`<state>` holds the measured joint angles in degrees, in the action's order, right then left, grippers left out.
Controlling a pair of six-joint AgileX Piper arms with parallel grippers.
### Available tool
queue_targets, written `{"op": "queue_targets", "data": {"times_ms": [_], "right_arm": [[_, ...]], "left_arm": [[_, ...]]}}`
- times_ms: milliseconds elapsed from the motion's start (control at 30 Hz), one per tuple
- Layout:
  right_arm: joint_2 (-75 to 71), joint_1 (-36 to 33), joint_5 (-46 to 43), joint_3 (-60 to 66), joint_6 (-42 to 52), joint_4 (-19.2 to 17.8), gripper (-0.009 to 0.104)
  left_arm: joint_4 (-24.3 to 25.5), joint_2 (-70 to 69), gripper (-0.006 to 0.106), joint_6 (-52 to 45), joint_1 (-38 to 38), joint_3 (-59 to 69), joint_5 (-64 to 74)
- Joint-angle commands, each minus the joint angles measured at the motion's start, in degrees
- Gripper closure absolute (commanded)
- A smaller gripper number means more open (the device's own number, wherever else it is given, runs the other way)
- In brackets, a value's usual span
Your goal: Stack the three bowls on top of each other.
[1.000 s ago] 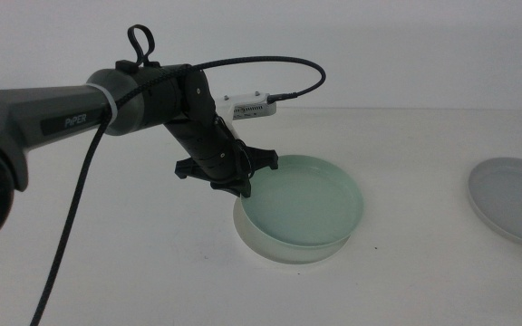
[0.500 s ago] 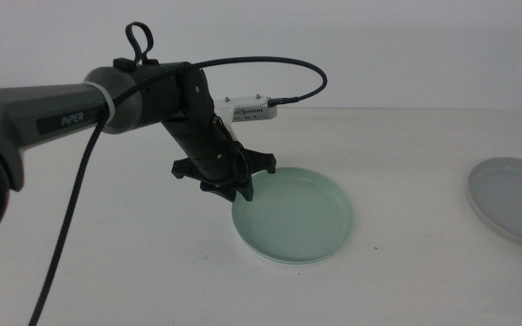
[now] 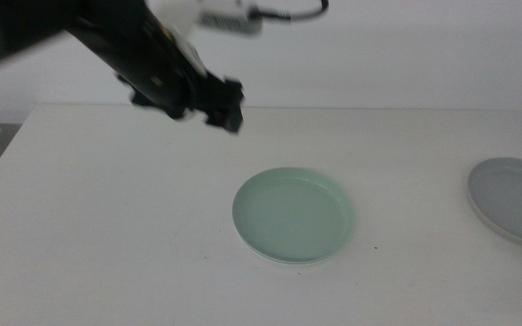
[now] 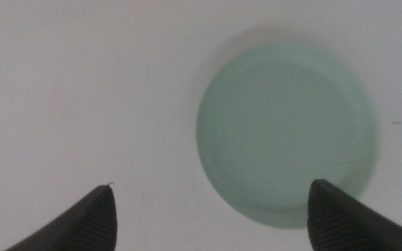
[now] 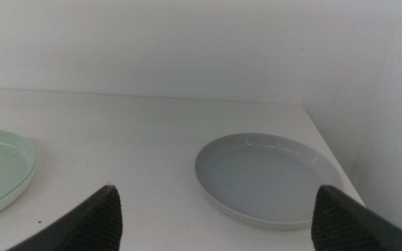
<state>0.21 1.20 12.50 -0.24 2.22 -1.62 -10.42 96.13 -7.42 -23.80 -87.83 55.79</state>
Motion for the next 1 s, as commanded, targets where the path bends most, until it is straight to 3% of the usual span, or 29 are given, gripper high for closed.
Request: {"op": "queue_targets", "data": {"times_ms": [0, 233, 433, 967], "right_arm": [[-0.2, -0.2, -0.5, 0.2, 0.1, -0.4, 0.002], [-0.2, -0.2, -0.5, 0.2, 0.1, -0.4, 0.002], [-0.2, -0.2, -0.5, 0.2, 0.1, -0.4, 0.002], [-0.2, -0.2, -0.5, 0.2, 0.1, -0.4, 0.002]], "left_arm": [[-0.2, -6.9, 0.007, -4.7, 0.6, 0.5, 1.6], [-6.8, -28.2, 0.007, -16.7, 2.2, 6.4, 4.1], [-10.5, -42.6, 0.007, -18.0, 2.2, 10.2, 9.1], [-11.1, -48.5, 0.007, -16.8, 2.2, 10.2, 11.3]]}}
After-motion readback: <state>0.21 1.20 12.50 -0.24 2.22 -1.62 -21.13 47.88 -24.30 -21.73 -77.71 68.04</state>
